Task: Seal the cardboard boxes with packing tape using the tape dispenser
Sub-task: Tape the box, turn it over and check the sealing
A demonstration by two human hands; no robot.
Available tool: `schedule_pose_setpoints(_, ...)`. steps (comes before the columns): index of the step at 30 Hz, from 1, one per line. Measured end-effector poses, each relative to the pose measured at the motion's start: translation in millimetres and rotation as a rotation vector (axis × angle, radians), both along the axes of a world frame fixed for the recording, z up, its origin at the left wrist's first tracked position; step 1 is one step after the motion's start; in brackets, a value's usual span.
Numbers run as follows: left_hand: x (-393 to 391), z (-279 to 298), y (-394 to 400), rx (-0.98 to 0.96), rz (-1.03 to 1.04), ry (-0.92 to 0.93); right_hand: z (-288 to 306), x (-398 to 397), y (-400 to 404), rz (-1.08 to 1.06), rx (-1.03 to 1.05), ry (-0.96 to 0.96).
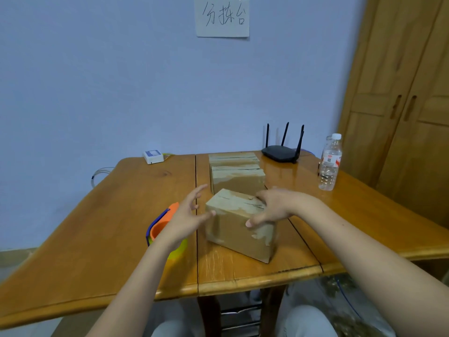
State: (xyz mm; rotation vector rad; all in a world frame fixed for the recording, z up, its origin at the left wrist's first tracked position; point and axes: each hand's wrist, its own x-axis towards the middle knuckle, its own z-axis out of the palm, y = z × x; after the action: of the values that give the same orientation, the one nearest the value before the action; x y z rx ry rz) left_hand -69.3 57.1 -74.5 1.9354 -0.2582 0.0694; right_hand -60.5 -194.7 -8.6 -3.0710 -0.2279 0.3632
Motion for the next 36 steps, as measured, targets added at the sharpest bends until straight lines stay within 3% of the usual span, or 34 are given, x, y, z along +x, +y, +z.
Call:
schedule_pose_setpoints(3,-7.1,-5.0,-11.9,-0.011,0.286,-0.043,-13.2,0.7,4.3,-0.100,-0.046,-0.024)
schedule_pose_setpoints(5,-13.1,-5.8,-20.6,-0.105,0.341,0.027,-13.6,-5.4,10.6,-0.121,-0.052,-0.010)
schedule_pose_setpoints(7,-20.8,-3.1,-30.6,-0.229,0.239,0.194,-7.8,-13.7,19.2,-0.116,0.010,-0.009)
schedule_pose_setpoints(9,-27.7,0.5,-40.3,-0.237,0.143,0.263,-3.5,-18.0,23.1,-0.153,0.109,-0.005)
schedule_pose_setpoints(15,-34.7,8.2,-51.0,-0.144,0.016,0.127,-10.8,-19.9,14.8,-0.306,0.603,0.146)
schedule_pose_setpoints(20,-32.3,6.6,-52.7,-0.155,0.061,0.133,-26.0,-21.8,17.8,-0.333,0.799,0.123)
schedule_pose_setpoints(24,-30.3,4.8,-52.2,-0.135,0.063,0.168,-29.8,-18.5,20.3,-0.348,0.778,0.089)
schedule_pose_setpoints(27,-20.9,8.0,-38.1,0.057,0.184,0.053,-21.6,-15.1,30.4,-0.276,0.523,-0.146)
schedule_pose_setpoints(30,9.5,12.1,12.4,0.448,0.498,-0.057,-9.3,-12.1,45.2,-0.186,0.545,-0.424)
schedule_pose_setpoints(33,32.6,7.7,60.2,0.816,0.567,0.254,-2.5,-8.7,62.7,-0.074,0.552,-0.461)
schedule_pose_setpoints(36,31.6,-1.8,69.5,0.866,0.451,0.446,-3.6,-0.6,79.4,-0.020,0.551,-0.395)
